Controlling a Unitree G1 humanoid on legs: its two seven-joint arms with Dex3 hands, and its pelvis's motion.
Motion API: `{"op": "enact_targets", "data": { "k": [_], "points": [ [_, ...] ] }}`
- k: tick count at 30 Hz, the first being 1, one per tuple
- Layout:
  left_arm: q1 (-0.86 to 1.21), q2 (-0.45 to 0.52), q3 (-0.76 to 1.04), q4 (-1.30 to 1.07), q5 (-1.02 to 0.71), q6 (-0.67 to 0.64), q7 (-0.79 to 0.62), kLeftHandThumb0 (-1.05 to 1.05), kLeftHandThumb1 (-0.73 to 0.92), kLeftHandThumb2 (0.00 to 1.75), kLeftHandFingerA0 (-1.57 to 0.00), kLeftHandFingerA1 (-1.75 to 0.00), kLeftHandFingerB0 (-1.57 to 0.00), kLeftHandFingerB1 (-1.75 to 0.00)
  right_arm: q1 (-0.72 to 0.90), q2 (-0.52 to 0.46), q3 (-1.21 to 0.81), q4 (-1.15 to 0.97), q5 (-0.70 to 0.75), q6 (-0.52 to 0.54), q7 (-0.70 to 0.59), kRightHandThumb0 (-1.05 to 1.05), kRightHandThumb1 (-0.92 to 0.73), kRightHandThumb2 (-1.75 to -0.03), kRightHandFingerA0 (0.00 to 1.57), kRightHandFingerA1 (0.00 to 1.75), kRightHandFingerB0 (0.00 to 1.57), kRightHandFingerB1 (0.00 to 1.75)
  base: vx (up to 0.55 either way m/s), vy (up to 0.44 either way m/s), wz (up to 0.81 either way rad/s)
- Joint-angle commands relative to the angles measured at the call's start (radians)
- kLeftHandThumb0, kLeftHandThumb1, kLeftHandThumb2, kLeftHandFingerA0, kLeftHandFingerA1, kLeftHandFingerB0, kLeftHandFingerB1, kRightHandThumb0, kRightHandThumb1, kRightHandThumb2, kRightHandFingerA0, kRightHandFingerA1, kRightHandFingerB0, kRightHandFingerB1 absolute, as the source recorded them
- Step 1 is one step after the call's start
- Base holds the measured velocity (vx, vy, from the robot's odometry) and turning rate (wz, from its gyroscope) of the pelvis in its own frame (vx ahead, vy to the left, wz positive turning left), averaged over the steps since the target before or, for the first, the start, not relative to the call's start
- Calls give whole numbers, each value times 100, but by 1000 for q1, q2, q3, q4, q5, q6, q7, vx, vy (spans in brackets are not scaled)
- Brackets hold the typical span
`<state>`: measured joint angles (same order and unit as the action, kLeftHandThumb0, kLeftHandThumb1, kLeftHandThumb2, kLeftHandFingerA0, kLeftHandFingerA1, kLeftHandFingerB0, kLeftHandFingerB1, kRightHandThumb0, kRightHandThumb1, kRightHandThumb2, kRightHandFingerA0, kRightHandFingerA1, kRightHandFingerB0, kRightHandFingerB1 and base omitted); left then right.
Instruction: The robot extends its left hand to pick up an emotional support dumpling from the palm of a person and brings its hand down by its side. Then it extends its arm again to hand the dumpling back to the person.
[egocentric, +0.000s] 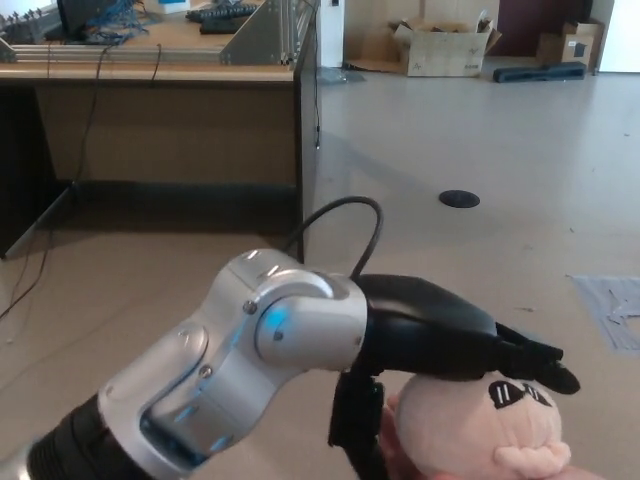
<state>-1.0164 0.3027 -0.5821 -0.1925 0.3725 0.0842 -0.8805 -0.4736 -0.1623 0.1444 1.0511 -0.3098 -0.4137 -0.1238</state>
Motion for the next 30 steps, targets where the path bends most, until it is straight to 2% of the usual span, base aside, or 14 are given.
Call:
{"op": "enact_targets", "data": {
  "k": [1,5,6,9,10,11,12,13,14,21,22,27,28,30],
  "points": [
    [58,-22,37,0,39,-105,129,-105,23,75,-28,-45,-32,-19,-27,-15,-9,5,11,15,5,-41,-50,-90,67,65,52,57,0,0,0],
    [86,-43,55,5,41,-107,158,-105,25,71,-35,-42,-45,-12,-28,-15,-9,6,11,15,5,-41,-50,-90,67,65,52,57,0,0,0],
    [106,-58,69,3,33,-101,180,-26,-20,68,-25,-56,-32,-52,-29,-15,-10,6,12,15,5,-41,-50,-90,67,65,52,57,0,0,0],
    [126,-74,84,8,42,-121,213,-25,-22,68,-29,-58,-35,-53,-31,-14,-10,8,11,15,4,-41,-50,-90,67,65,52,57,0,0,0],
    [131,-89,99,11,20,-95,209,-22,59,57,-98,-114,-89,-55,-34,-137,213,-1,-316,-200,-330,3,-70,-59,83,65,66,59,0,0,0],
    [132,-106,119,11,-13,-44,193,-21,59,57,-99,-99,-88,-53,-28,-70,102,9,-140,-89,-169,-40,-62,-59,67,45,68,45,0,0,0],
    [133,-114,129,8,-26,-17,189,-22,58,57,-100,-100,-90,-54,-28,-18,14,15,1,2,-34,-43,-51,-87,58,61,62,61,0,0,0],
    [138,-123,138,6,-28,-4,189,-22,58,57,-100,-100,-90,-54,-31,-17,12,17,7,9,-28,-43,-51,-87,58,61,62,61,0,0,0],
    [137,-134,151,-5,-29,32,183,-22,57,57,-99,-103,-91,-53,-31,-14,0,29,15,-8,-25,-35,-56,-57,73,48,73,50,0,0,0],
    [139,-183,220,-30,-80,137,163,-21,58,57,-94,-108,-90,-56,-33,-14,1,16,-3,-14,-26,-30,-56,-57,81,55,65,46,0,0,0],
    [140,-193,238,-35,-94,160,168,-20,59,58,-100,-118,-96,-57,-33,-13,-3,18,1,-19,-21,-31,-58,-58,82,54,65,45,0,0,0],
    [135,-206,277,-48,-126,218,167,-22,60,58,-101,-113,-97,-56,-28,-16,-6,22,5,-40,-13,-31,-58,-58,83,53,64,45,0,0,0],
    [108,-224,347,-38,-200,296,159,-25,62,59,-112,-82,-95,-55,-29,-20,0,18,-3,-40,-17,-31,-59,-58,88,52,66,45,0,0,0],
    [102,-235,376,-32,-231,311,160,-24,62,59,-112,-81,-94,-55,-28,-21,1,17,-4,-40,-17,-31,-59,-58,88,52,66,45,0,0,0]
  ]
}}
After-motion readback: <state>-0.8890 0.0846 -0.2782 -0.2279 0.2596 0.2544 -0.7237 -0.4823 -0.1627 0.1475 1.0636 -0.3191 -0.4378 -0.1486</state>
